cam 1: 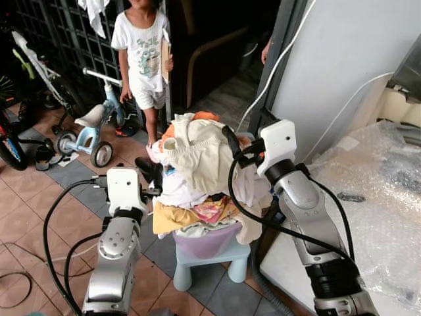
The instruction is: Clothes washing
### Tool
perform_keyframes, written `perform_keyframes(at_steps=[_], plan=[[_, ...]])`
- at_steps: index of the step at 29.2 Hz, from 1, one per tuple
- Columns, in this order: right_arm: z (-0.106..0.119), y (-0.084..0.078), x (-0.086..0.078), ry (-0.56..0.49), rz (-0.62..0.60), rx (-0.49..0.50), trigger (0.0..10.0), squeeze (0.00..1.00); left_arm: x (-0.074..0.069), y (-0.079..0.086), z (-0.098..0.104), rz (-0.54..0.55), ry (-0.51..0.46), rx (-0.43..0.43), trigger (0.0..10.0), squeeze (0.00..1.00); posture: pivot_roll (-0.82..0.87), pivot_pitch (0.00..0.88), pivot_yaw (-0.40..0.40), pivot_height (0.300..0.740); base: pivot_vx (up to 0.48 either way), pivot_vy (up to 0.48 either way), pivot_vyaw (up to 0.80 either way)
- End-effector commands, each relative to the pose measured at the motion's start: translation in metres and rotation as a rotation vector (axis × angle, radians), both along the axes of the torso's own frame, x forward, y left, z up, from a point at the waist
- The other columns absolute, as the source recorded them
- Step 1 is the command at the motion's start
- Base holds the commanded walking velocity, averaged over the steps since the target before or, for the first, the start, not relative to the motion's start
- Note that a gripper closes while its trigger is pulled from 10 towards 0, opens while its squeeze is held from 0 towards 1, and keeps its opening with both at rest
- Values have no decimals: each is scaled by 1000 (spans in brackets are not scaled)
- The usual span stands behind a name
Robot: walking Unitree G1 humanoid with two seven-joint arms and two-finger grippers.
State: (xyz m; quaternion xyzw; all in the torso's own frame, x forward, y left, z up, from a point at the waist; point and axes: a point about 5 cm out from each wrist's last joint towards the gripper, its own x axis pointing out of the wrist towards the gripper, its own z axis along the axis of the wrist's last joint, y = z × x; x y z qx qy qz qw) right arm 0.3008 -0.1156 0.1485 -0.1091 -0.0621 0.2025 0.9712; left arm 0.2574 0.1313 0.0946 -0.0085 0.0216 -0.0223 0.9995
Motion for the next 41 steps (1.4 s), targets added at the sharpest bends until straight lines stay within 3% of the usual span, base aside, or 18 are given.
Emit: perform_keyframes(at_steps=[1, 2, 3, 4, 11, 15, 16, 17, 28, 36, 41], plan=[[-13, 6, -3, 73, 44, -17, 10000, 71, 0, 6, 2, 17, -5, 6, 10000, 0, 34, 0, -22, 740, 0, 0, 0], [-18, 6, -5, 82, 60, -56, 10000, 247, 0, 5, 3, 13, -8, 7, 10000, 0, 32, 0, -20, 740, 315, 0, 800], [-24, 6, -7, 105, 76, -83, 10000, 533, 0, 5, 3, 11, -8, 10, 10000, 0, 32, 0, -20, 740, 341, 0, 800], [-27, 7, -8, 117, 85, -99, 10000, 533, 0, 5, 3, 10, -8, 13, 10000, 0, 32, 0, -20, 740, 341, 0, 800], [-31, 9, -12, 143, 85, -52, 10000, 353, -2, 7, 0, 21, 20, 12, 10000, 0, 34, 0, -17, 740, 49, 0, 775], [-33, 10, -13, 158, 93, -60, 10000, 345, -2, 6, 0, 20, 21, 12, 10000, 0, 36, 0, -19, 740, 0, 0, 302], [-35, 9, -13, 165, 91, -64, 10000, 263, -2, 6, 0, 19, 22, 12, 10000, 0, 37, 0, -20, 740, 0, 0, 0], [-36, 9, -12, 171, 87, -68, 10000, 0, -2, 6, 0, 20, 22, 13, 10000, 0, 37, 0, -20, 740, 0, 0, 0], [-47, -11, 7, 210, -151, -121, 10000, 0, -5, 7, 0, 32, 29, 18, 10000, 0, 64, 0, -31, 740, 0, 0, 0], [-59, 12, 30, 290, -168, -95, 10000, 0, -18, 9, 1, 33, 48, 23, 10000, 0, 105, 5, -35, 740, 0, 0, 0], [-62, 14, 37, 308, -225, -110, 10000, 0, -28, 11, 1, 35, 72, 16, 10000, 0, 126, 45, -38, 740, 0, 0, 0]])
